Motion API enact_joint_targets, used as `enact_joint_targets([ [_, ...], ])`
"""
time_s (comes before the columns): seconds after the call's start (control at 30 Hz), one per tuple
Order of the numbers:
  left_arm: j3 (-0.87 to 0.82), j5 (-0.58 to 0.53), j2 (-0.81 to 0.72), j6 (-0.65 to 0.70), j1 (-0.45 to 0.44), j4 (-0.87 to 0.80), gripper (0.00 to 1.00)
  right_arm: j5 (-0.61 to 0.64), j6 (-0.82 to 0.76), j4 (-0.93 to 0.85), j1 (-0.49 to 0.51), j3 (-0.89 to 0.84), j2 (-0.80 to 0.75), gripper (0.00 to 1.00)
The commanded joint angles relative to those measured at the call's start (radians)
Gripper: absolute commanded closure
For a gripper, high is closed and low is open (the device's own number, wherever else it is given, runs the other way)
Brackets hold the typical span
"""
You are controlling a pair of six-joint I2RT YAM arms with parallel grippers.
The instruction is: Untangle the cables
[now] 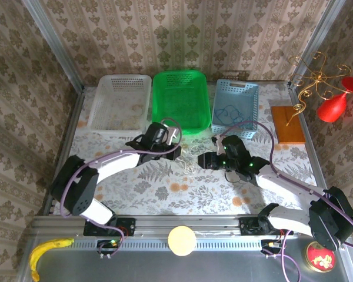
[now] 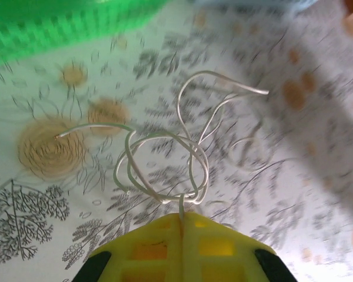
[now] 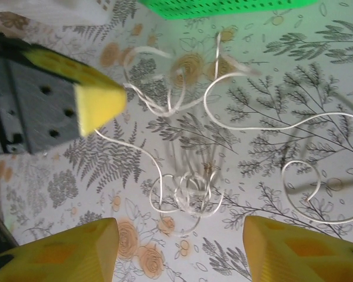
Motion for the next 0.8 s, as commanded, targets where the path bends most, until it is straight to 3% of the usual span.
enact_joint_targets([
  [0.0,0.016,0.081,-0.057,-0.085,0.029,0.048,1.0,-0.057,0.004,0.05,-0.004,0.008,0.008,0.39],
  [0.3,-0.01,0.156,-0.135,-0.202,0.07,0.164,1.0,-0.055,0.025,0.105,-0.002,0.016,0.039,0.38],
  [0.77,0.008,0.213,-0.182,-0.198,0.076,0.15,1.0,0.004,0.013,0.134,-0.081,0.087,0.105,0.35],
])
